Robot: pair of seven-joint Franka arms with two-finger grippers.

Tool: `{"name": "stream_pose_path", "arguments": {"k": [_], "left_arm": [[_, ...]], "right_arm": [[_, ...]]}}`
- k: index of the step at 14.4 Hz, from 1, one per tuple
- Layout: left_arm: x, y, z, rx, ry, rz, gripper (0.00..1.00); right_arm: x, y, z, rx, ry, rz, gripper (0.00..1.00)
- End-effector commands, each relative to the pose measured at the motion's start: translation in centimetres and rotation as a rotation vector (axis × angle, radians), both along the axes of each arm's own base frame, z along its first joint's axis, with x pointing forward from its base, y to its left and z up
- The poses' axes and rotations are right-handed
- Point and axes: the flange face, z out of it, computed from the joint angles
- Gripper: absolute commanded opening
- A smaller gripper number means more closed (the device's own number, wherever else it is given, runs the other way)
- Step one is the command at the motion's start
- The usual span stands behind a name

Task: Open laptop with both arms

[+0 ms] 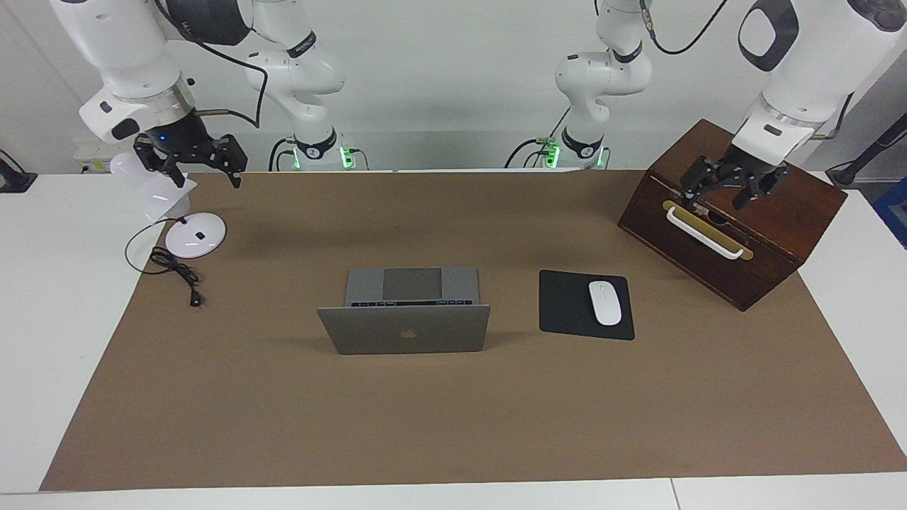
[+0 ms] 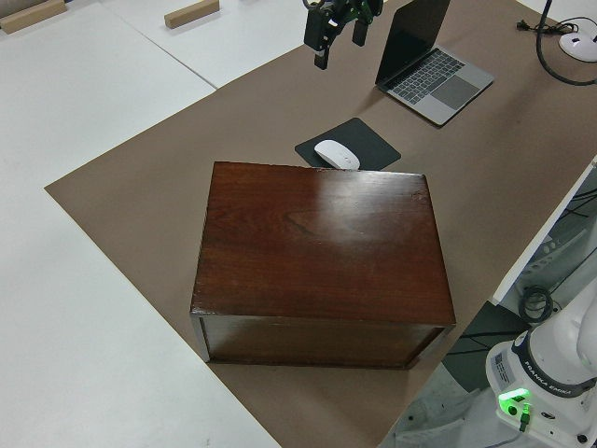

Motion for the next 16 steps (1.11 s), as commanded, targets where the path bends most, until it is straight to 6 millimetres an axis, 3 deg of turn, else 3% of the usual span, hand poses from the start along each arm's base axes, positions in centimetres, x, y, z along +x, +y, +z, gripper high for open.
{"name": "stream_pose_path", "arguments": {"k": [1,5,7,10,16], "left_arm": [[-0.3,0.2,1.0,0.028,-0.062,0.022,1.0],[-0.2,-1.0,1.1,0.023,-0.069,0.093,1.0],[-0.3,-0.1,2.5,0.026,-0.091,0.09,1.0],[-0.4,0.1,2.2,0.031,-0.076,0.0,1.0],[-0.8,0.2,1.9,0.031,-0.05,0.002,1.0]], "right_arm": [[-0.6,-0.3,0.0,-0.009,-0.017,0.002,1.0],[-0.6,-0.3,0.0,-0.007,-0.017,0.002,1.0],[-0.6,-0.3,0.0,-0.007,-0.017,-0.001,1.0],[-0.6,-0.4,0.0,-0.007,-0.018,-0.004,1.0],[-0.6,-0.7,0.0,0.0,-0.017,-0.017,1.0]]}}
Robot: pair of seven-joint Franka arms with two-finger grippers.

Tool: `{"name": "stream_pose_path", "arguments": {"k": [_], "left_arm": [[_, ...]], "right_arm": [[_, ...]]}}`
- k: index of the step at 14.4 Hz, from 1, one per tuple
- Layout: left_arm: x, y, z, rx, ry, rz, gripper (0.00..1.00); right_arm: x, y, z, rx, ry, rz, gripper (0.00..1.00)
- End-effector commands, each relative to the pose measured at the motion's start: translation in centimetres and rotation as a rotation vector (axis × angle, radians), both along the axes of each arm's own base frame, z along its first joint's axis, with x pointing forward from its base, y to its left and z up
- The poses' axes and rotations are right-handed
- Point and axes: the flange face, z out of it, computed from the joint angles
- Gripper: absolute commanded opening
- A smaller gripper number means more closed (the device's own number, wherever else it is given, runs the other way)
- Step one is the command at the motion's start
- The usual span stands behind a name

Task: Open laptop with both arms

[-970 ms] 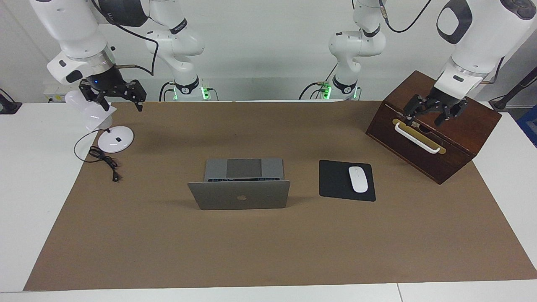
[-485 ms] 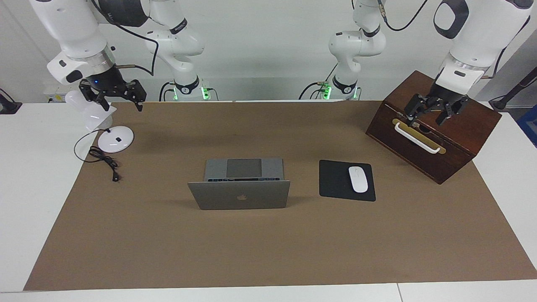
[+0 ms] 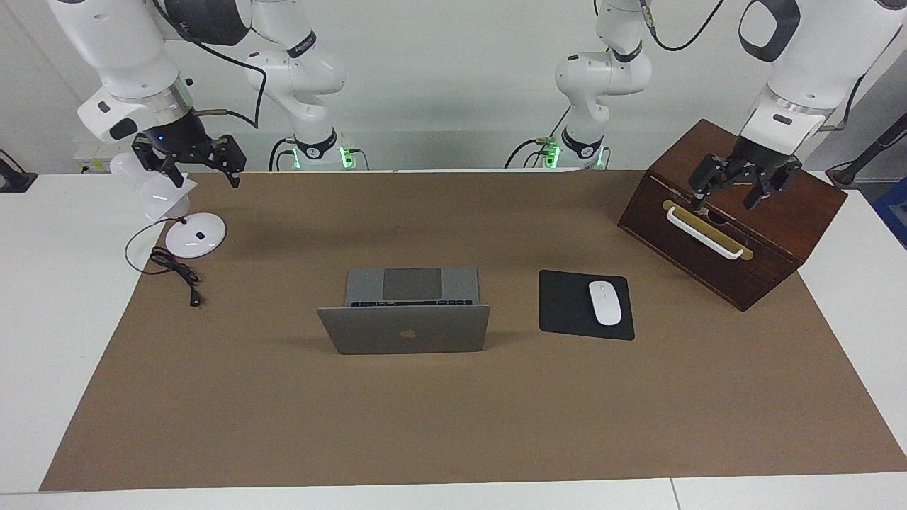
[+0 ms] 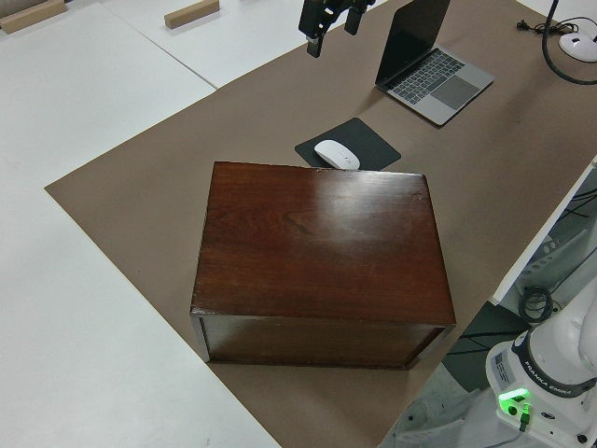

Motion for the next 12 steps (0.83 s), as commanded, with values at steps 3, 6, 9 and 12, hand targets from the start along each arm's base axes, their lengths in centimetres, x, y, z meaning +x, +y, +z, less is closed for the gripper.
{"name": "stream_pose_path", "arguments": {"k": [3,6,9,12], "left_arm": [[-0.69,0.29,0.15,0.018,0.014,-0.015,1.0],[-0.94,0.53,0.42,0.016,0.015,-0.011,1.0],[-1.02,0.8,0.48,0.016,0.017,-0.008,1.0],[-1.05,0.71,0.45,0.016,0.02,-0.009,1.0]], "right_arm": [[-0.65,-0.57,-0.06,0.001,-0.013,-0.013,1.0],[-0.65,-0.66,-0.06,0.001,-0.013,-0.014,1.0],[-0.64,-0.66,-0.04,0.001,-0.015,-0.014,1.0],[-0.64,-0.66,-0.04,0.001,-0.015,-0.014,1.0]]}}
